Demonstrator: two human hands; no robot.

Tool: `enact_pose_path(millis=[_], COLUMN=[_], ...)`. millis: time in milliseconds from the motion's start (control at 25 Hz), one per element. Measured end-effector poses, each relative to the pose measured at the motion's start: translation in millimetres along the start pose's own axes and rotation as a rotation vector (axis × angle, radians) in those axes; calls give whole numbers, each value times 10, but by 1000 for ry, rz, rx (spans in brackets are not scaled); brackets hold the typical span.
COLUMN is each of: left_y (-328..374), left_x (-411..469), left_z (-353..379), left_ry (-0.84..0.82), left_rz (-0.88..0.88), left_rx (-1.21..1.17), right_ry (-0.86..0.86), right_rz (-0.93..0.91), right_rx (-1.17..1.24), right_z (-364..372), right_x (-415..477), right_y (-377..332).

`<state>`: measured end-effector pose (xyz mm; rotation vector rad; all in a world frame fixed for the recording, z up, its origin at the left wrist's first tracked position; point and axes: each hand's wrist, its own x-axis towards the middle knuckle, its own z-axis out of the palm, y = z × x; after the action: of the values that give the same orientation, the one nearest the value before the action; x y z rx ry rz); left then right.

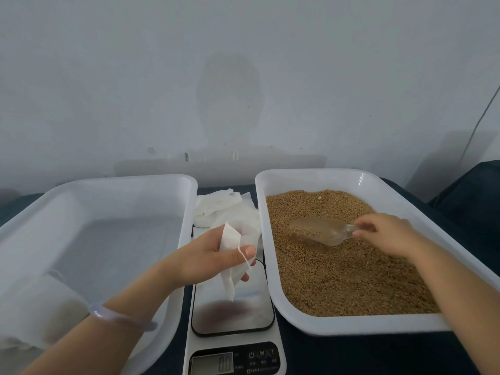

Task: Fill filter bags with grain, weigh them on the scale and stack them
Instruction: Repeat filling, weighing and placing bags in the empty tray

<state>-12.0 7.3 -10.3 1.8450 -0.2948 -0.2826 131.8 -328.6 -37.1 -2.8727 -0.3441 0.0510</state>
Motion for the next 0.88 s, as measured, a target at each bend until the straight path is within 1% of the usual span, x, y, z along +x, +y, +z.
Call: enact_pose_path(millis=[200, 280, 440, 600, 760, 880], left_y=[-7, -1, -10, -31, -62, -66], left_x=[3, 4, 14, 26, 48, 35], left_z=[0, 9, 4, 2, 1, -3], left_ry=[4, -1, -3, -1, 17, 30], left_rz=[7, 17, 13, 10, 15, 1], left_rx=[-30, -35, -18, -20, -12, 14], right_ry=[-41, -28, 60, 8, -67, -96], right_rz=[5, 5, -41, -30, -25, -33], right_rx=[46, 58, -38, -56, 22, 144], right_z=[-25, -32, -3, 24, 35, 39], right_x=[-8, -20, -18, -9, 9, -11], right_y=[16, 18, -24, -21, 5, 14])
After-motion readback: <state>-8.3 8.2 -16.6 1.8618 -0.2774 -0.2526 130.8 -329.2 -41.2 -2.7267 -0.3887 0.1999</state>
